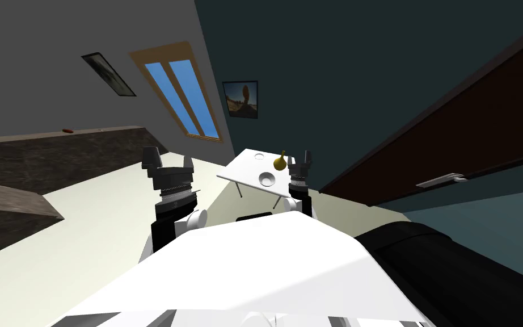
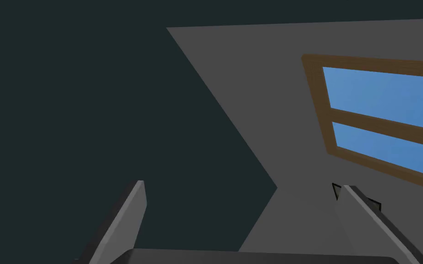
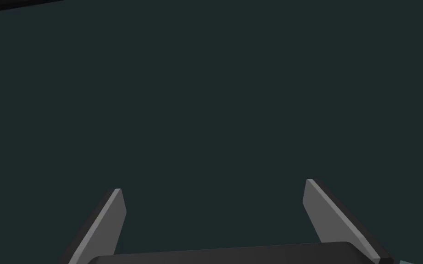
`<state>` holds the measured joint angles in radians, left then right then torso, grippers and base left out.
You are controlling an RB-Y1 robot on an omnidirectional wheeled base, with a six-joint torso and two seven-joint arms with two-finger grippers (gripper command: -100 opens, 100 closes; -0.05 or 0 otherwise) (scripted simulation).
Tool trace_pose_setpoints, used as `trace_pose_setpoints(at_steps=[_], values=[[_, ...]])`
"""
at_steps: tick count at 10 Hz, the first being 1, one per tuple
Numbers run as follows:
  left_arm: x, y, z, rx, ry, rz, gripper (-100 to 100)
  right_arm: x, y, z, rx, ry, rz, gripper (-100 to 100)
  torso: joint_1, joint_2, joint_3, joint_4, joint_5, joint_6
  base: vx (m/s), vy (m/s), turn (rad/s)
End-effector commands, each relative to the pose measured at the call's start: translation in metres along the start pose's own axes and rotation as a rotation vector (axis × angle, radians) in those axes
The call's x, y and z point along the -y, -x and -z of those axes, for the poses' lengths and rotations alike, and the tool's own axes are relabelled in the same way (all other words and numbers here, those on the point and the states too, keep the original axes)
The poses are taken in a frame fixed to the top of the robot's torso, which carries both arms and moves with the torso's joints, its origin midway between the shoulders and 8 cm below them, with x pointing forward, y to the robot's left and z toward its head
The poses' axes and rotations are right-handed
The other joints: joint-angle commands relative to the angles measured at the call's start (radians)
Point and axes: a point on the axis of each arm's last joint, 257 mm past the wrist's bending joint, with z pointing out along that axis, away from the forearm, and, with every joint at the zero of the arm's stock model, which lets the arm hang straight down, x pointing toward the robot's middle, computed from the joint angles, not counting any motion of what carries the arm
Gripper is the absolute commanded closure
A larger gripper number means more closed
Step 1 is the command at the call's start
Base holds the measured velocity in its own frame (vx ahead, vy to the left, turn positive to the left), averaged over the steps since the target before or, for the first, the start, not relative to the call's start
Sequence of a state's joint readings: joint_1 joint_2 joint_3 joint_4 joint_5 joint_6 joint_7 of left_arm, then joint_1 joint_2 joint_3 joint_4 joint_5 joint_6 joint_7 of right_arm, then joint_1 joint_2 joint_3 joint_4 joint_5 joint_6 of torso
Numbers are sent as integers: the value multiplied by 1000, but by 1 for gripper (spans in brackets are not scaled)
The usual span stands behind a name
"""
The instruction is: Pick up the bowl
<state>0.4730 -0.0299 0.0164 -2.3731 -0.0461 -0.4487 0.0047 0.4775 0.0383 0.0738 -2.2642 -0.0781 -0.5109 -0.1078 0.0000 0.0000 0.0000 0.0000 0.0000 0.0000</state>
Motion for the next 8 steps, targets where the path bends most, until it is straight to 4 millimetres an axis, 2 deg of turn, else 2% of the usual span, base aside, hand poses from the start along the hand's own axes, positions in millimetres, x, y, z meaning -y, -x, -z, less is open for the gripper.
trace_pose_setpoints(at_steps=[1,6,8], values=[[0,0,0,0,0,0,0,1,-1,1,-35,-8,30,-100,0,0,0,0,0,0,-1,31,61],[0,0,0,0,0,0,0,13,1,10,-151,-45,178,-100,8,0,0,0,2,0,1,98,103],[0,0,0,0,0,0,0,27,7,18,-211,-76,283,-100,4,-1,0,0,1,0,15,74,146]])
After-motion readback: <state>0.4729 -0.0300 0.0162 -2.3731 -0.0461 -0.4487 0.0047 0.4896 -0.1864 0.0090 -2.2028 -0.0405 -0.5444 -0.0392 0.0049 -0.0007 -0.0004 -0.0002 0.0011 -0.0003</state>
